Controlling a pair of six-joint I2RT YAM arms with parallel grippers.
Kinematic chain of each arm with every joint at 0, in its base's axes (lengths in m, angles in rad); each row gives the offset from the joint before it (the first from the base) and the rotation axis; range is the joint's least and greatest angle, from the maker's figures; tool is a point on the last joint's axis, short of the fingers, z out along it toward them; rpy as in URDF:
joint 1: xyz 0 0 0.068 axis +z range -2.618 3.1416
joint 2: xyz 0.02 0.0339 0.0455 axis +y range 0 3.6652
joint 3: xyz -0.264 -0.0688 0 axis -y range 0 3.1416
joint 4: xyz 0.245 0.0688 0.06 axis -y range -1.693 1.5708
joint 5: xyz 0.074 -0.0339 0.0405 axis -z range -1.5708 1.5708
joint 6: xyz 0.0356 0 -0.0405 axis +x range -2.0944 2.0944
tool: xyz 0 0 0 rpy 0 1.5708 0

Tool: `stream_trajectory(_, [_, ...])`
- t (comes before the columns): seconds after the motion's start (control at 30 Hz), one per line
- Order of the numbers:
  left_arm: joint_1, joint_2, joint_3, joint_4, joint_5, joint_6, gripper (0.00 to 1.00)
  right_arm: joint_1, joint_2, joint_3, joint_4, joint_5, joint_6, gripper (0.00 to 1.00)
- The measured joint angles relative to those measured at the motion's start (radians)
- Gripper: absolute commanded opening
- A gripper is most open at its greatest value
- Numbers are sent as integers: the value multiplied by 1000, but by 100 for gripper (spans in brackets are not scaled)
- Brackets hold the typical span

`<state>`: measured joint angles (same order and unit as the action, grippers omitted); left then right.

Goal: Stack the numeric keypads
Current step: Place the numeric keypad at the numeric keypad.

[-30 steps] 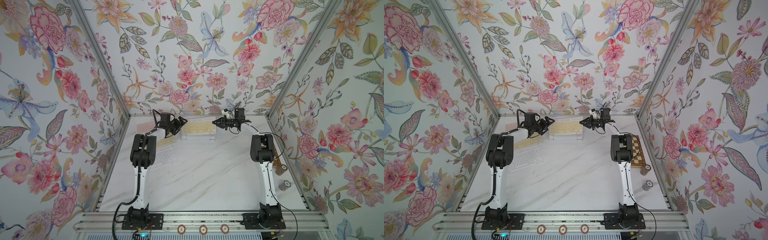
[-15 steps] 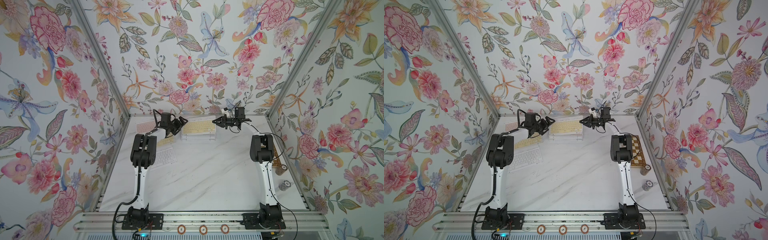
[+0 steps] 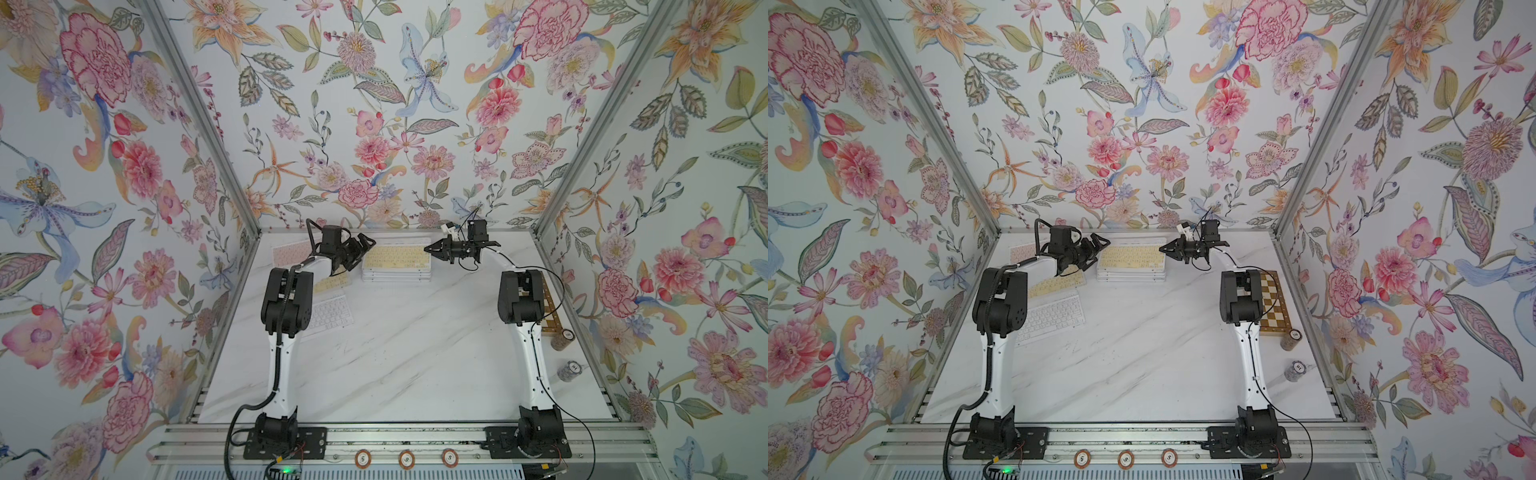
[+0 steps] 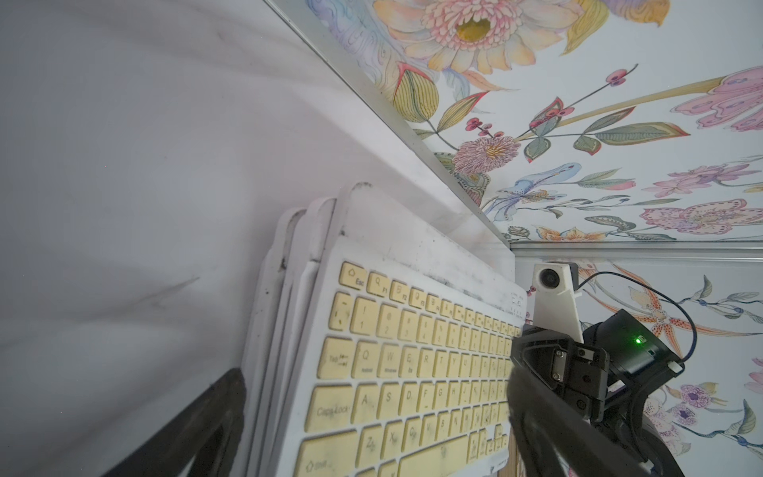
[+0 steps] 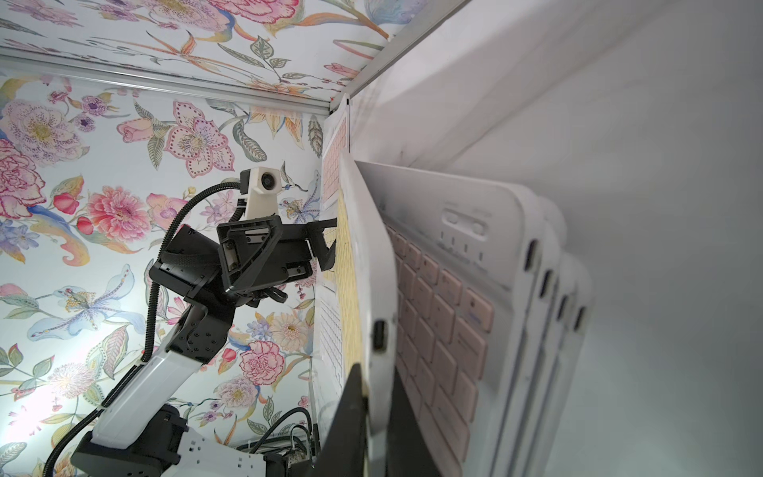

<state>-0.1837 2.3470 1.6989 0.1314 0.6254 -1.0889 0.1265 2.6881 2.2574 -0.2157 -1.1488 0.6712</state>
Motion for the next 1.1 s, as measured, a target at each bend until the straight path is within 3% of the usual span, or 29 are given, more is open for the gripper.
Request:
stream_trajectory(0.6, [-13, -61, -39, -15, 0, 1, 99, 0, 11, 49, -61, 59, -42, 30])
stream_trajectory(1.1, [-13, -103, -95, -19, -1, 4, 99, 26, 11, 74, -136, 208, -118, 38])
